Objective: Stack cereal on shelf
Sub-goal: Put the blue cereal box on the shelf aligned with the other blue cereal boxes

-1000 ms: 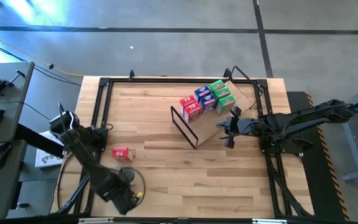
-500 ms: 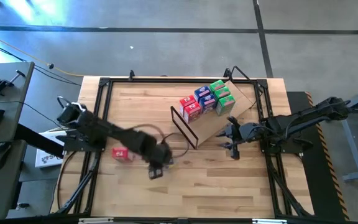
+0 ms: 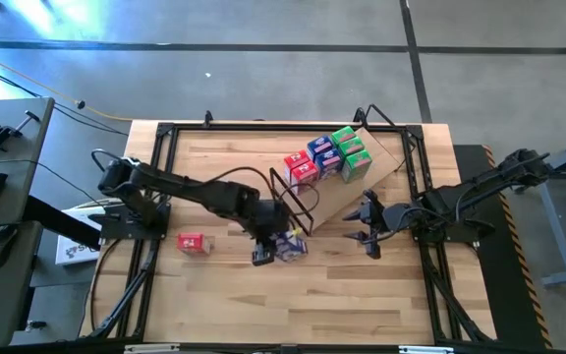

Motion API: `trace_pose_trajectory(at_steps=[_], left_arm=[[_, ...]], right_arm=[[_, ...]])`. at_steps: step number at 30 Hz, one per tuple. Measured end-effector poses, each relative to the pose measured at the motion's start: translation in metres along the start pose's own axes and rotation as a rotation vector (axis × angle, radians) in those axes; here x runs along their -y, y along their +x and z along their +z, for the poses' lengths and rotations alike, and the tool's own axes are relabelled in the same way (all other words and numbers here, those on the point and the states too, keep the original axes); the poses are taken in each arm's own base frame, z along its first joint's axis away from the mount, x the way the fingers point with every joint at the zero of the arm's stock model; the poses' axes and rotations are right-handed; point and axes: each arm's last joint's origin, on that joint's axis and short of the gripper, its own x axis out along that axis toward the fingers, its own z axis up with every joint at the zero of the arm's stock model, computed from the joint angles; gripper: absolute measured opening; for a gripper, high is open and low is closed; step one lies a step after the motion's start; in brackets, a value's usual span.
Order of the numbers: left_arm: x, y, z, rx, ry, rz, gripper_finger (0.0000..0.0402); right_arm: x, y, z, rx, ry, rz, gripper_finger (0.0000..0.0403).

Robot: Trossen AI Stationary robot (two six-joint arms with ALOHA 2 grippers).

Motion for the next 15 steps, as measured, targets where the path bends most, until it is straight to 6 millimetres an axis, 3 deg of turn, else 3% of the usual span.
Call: trace_pose_trajectory(at_steps=[8,15], left_arm=[[0.023,0.018,0.029,-0.106,0.094,0.023,0.0172],[0.026,0.044,0.047,-0.176,0.128,0.063,0.0172]], right_arm=[[0.0,0.0,0.001,0.011,0.003,0.0,0.0206],[-0.005,-0.001,0.001,0.024,-0.003,0.023,0.0206]])
